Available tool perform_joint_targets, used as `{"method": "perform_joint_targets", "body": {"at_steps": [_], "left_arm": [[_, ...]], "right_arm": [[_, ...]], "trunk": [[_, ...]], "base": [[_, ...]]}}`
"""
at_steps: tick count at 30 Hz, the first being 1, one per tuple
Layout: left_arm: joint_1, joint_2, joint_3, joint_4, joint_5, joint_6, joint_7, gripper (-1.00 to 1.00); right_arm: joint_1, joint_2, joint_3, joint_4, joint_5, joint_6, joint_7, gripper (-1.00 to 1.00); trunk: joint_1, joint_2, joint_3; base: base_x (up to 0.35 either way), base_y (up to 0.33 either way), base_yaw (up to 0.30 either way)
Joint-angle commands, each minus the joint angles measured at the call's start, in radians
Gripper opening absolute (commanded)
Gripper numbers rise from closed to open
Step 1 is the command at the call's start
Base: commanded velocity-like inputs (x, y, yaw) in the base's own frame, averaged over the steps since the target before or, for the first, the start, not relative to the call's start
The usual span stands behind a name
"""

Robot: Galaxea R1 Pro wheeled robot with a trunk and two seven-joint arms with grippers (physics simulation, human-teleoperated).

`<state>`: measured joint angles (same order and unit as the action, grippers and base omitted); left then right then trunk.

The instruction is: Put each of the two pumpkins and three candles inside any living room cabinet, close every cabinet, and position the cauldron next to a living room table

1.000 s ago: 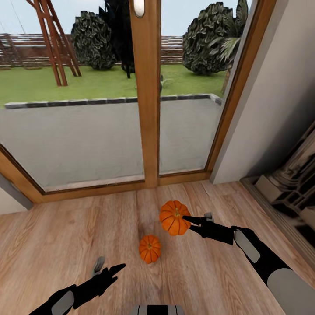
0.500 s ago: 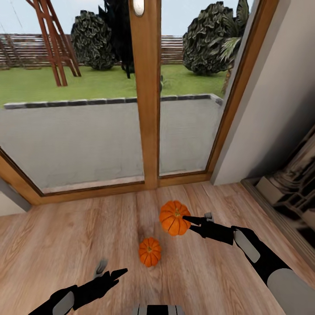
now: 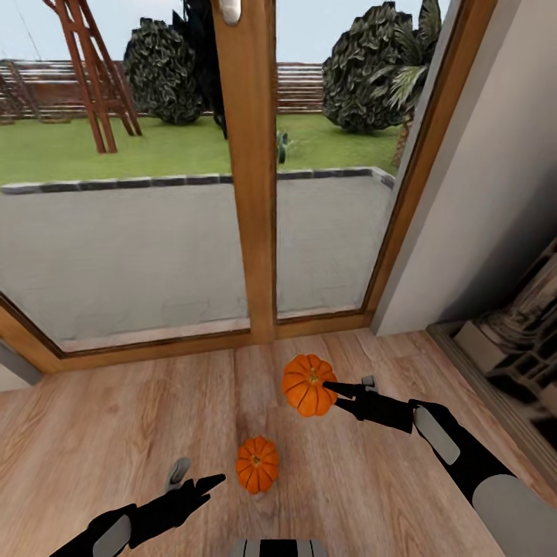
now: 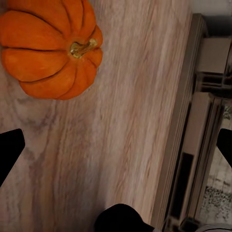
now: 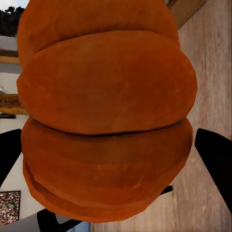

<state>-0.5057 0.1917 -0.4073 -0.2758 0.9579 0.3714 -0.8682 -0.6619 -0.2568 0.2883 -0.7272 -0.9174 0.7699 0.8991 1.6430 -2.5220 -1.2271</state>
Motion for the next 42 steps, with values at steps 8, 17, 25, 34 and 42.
{"method": "perform_joint_targets", "body": {"at_steps": [8,17,25,34,42], "left_arm": [[0.0,0.002,0.003,0.0,0.014,0.009,0.007,1.0],[0.0,0.018,0.008,0.0,0.021,0.008,0.072,1.0],[0.0,0.02,0.036,0.0,0.025,0.008,0.075,1.0],[0.0,0.02,0.042,0.0,0.025,0.008,0.081,1.0],[0.0,0.018,0.044,0.0,0.025,0.008,0.084,1.0]], "right_arm": [[-0.001,-0.001,0.003,0.0,-0.009,0.006,-0.002,-1.0],[-0.001,-0.001,0.003,0.0,-0.009,0.006,-0.002,-1.0],[-0.001,-0.001,0.003,0.0,-0.009,0.006,-0.002,-1.0],[-0.001,-0.001,0.003,0.0,-0.009,0.006,-0.002,-1.0],[-0.001,0.0,0.004,-0.017,-0.011,0.015,0.033,-1.0]], "trunk": [[0.0,0.0,-0.001],[0.0,0.0,-0.001],[0.0,0.0,-0.001],[0.0,0.0,-0.001],[0.003,-0.002,-0.024]], "base": [[0.026,-0.03,0.0],[0.001,-0.001,0.0],[0.0,0.0,0.0],[0.0,0.0,0.0],[0.0,0.0,0.0]]}}
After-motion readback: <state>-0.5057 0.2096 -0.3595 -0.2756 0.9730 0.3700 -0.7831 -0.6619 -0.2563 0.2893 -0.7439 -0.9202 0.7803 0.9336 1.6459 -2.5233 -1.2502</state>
